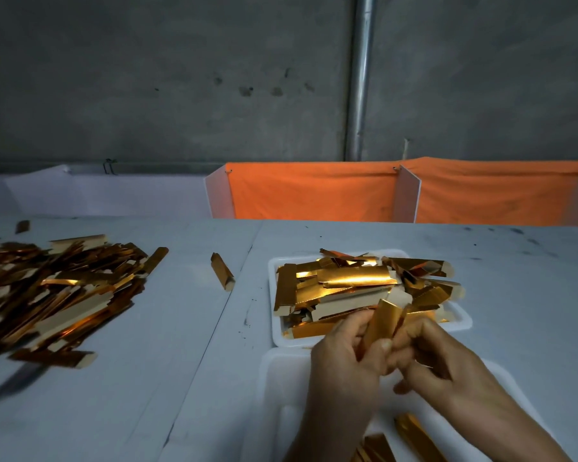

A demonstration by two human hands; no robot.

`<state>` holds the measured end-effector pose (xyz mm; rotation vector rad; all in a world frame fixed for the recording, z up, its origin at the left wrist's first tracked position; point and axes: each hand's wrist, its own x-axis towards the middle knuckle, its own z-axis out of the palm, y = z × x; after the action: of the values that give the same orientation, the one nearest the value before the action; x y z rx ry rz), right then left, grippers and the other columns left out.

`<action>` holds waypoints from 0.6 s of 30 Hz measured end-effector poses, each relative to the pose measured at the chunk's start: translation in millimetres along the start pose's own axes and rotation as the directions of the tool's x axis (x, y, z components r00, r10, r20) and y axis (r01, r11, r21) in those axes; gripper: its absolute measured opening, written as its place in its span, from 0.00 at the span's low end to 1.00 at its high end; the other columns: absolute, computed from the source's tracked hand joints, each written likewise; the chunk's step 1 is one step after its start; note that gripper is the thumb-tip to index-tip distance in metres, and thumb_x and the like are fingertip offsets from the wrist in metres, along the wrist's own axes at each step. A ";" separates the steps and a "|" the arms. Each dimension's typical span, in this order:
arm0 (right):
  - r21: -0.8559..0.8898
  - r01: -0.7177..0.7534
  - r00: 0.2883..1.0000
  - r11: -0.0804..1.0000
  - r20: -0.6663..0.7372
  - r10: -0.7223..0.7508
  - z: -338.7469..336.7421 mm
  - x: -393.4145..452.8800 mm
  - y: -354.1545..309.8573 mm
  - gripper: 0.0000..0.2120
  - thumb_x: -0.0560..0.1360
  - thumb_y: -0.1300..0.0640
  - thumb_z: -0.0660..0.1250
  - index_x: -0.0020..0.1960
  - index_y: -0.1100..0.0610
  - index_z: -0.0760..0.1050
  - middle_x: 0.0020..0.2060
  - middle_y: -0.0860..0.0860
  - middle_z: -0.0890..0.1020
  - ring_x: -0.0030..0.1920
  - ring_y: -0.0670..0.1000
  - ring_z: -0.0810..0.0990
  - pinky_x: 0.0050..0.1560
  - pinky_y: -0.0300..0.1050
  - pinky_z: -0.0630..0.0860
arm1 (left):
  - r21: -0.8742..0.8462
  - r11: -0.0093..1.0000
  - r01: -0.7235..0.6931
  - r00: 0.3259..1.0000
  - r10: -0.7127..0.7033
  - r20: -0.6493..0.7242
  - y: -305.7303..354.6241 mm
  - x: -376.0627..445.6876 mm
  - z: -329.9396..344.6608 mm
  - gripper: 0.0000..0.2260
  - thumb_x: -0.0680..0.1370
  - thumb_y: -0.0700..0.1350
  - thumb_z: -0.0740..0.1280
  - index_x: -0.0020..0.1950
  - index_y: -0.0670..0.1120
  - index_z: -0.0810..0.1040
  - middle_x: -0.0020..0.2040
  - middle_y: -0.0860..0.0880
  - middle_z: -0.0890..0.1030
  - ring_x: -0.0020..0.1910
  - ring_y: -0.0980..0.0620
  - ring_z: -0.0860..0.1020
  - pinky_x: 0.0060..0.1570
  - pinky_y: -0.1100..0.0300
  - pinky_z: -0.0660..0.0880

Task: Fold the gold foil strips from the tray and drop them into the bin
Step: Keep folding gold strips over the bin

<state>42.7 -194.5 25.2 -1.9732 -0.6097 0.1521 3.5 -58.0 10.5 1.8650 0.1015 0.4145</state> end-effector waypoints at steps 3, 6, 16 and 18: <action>0.114 -0.004 0.995 0.993 -0.098 0.015 -3.6 1.0 -0.8 0.03 0.77 0.64 0.64 0.46 0.57 0.72 0.36 0.54 0.84 0.39 0.50 0.84 0.38 0.44 0.80 | 0.066 0.997 -0.047 0.999 0.047 0.004 -1.6 -0.7 -1.0 0.13 0.80 0.45 0.63 0.61 0.60 0.73 0.52 0.59 0.79 0.50 0.65 0.77 0.51 0.67 0.76; 0.138 -0.021 0.987 0.990 -0.153 0.043 -4.4 1.3 1.8 0.03 0.76 0.62 0.67 0.45 0.57 0.73 0.35 0.53 0.84 0.35 0.53 0.85 0.40 0.49 0.80 | 0.116 0.987 -0.112 0.993 0.106 0.051 1.5 -3.2 1.0 0.16 0.78 0.53 0.64 0.65 0.59 0.70 0.54 0.66 0.73 0.51 0.70 0.73 0.46 0.78 0.71; 0.221 0.040 0.949 0.974 -0.314 0.033 -9.5 1.5 -2.9 0.14 0.72 0.44 0.62 0.48 0.54 0.74 0.30 0.54 0.81 0.29 0.52 0.80 0.32 0.45 0.76 | 0.362 0.895 -0.262 0.960 0.204 0.191 -4.7 -0.8 0.2 0.22 0.81 0.55 0.56 0.75 0.57 0.58 0.67 0.60 0.70 0.57 0.70 0.63 0.51 0.80 0.57; 0.373 0.007 0.962 0.928 -0.257 0.096 -14.0 3.7 0.9 0.08 0.76 0.53 0.62 0.51 0.54 0.76 0.27 0.53 0.78 0.27 0.51 0.77 0.30 0.42 0.76 | 0.347 0.899 -0.268 0.952 0.191 0.241 -3.7 -0.8 0.3 0.22 0.82 0.54 0.56 0.75 0.57 0.58 0.69 0.60 0.69 0.60 0.68 0.63 0.52 0.80 0.57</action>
<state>51.3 -204.3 31.6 -1.6023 -0.3268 0.0197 3.4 -57.3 6.8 2.3019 -0.1950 0.3843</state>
